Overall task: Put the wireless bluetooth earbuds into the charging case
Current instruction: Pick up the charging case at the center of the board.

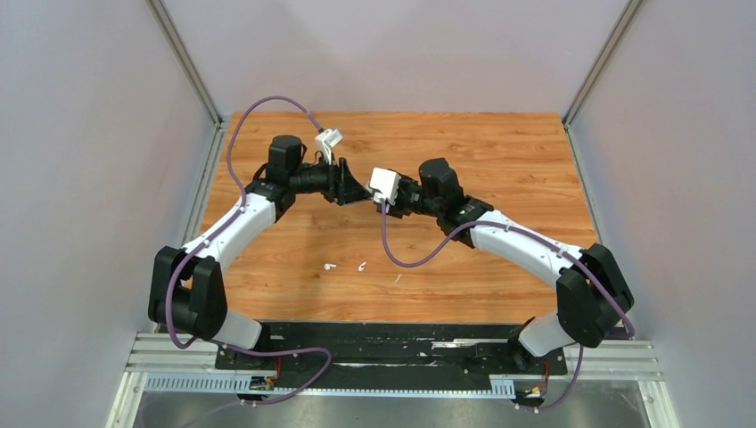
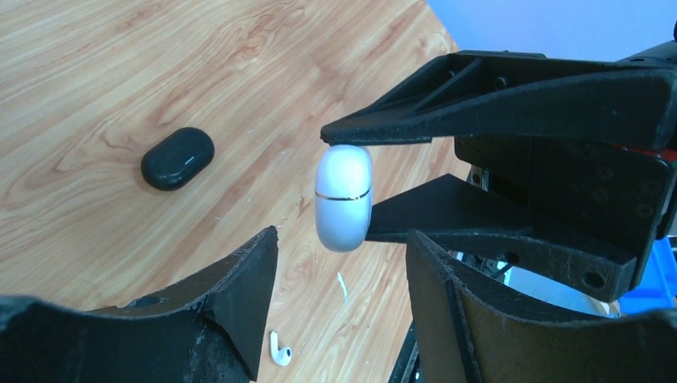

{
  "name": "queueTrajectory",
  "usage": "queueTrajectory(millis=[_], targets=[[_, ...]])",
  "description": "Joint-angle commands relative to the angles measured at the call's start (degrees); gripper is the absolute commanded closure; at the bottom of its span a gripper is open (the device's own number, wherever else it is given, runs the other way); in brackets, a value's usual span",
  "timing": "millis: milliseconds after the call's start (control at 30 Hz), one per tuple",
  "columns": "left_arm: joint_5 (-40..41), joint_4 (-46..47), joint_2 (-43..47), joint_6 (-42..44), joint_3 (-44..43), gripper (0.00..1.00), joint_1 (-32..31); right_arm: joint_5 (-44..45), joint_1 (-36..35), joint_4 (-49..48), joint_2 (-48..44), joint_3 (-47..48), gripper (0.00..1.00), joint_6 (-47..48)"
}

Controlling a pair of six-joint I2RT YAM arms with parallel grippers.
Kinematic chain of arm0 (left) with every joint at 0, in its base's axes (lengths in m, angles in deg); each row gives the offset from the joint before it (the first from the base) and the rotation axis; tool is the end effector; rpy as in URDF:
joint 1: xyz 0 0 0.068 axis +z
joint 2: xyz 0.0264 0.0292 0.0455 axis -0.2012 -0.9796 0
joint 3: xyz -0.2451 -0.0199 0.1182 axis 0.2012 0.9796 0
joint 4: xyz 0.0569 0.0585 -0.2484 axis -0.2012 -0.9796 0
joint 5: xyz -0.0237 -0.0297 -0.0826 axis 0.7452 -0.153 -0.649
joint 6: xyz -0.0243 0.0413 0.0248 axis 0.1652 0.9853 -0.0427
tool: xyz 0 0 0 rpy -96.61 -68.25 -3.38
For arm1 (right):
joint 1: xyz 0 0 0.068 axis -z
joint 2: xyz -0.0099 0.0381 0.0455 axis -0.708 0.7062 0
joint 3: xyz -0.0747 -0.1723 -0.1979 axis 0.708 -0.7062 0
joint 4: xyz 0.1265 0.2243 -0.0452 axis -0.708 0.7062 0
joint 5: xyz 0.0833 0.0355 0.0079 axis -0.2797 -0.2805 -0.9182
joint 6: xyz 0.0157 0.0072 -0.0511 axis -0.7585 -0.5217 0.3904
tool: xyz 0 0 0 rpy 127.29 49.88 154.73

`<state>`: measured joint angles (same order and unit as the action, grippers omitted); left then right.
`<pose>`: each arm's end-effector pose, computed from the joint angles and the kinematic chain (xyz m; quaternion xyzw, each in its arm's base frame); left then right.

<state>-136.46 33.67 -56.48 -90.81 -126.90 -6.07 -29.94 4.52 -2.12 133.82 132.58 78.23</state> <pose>0.3004 -0.1242 0.2906 0.2077 0.7750 -0.4914 0.3388 0.2538 0.2334 0.2850 -0.6046 0.5600 0.1476 0.5469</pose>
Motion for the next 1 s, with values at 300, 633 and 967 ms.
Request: queueTrajectory(millis=[300, 633, 967], targets=[[-3.0, 6.2, -2.7, -2.6, -2.9, 0.45, -0.8, 1.6, -2.0, -4.5, -2.8, -0.1, 1.0, -0.4], [-9.7, 11.7, -3.8, -3.7, -2.8, 1.0, -1.3, 1.7, -1.9, -2.2, -1.4, 1.4, 0.7, -2.3], [-19.3, 1.1, 1.5, 20.8, -1.8, 1.0, -1.3, -24.6, 9.7, 26.6, 1.5, 17.7, 0.16, -19.6]])
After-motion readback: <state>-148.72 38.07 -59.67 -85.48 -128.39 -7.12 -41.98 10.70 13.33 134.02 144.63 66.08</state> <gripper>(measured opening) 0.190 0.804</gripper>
